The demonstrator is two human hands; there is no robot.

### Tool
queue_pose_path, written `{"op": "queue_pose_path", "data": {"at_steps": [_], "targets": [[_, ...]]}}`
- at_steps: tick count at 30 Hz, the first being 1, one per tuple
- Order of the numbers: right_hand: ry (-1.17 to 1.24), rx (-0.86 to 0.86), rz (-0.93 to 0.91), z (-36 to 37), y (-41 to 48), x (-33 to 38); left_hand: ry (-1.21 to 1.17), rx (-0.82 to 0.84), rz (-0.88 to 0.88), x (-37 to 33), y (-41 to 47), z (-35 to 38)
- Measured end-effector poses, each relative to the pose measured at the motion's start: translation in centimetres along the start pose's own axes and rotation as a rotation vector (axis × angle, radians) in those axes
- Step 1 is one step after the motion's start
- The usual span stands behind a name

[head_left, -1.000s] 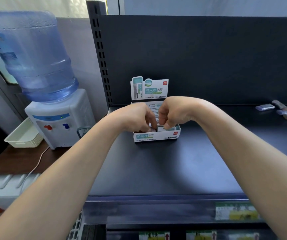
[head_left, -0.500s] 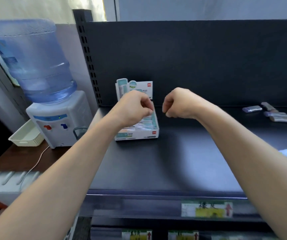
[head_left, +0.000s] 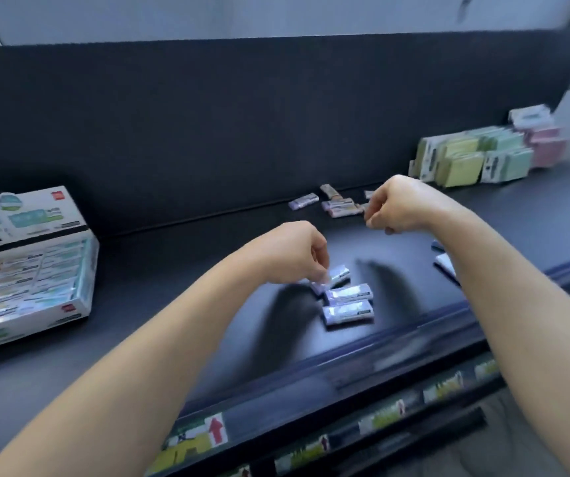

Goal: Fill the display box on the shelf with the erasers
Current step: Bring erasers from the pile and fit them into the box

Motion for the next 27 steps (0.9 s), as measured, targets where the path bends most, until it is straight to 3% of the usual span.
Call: {"op": "queue_pose_path", "data": {"at_steps": [4,8,11,14,21,27], "targets": [[-0.021,0.006,0.057,-0.8,1.3,-4.0,0.028,0.02,-0.103,-0.3,2.1,1.6],[-0.032,-0.141,0.137,-3.4,3.0,-8.0,0.025,0.052,-0.125,-1.6,3.5,2.3],[-0.037,-0.223,0.221,-5.4,3.2,-11.2,0.017,0.005,-0.116,-2.7,4.7,2.4],[-0.024,-0.183,0.285,-5.4,3.1,-13.3,-0.102,-0.092,-0.118,-3.1,5.8,2.2],[-0.081,-0.081,0.273,-2.8,3.7,-11.9,-0.475,-0.248,-0.149,-2.9,5.7,0.9],[-0.048,-0.028,0.144,-1.0,3.2,-6.3,-0.537,-0.357,-0.204,-0.3,2.4,-1.0]]}}
Point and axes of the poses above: each hand's wrist, its own y-axis towards the middle knuckle, its own z-axis out of the palm, x = y × z, the point moved 10 cm from there along y, towards the middle knuckle, and after that the axes turned 9 degrees about z, right-handed, at the moved point
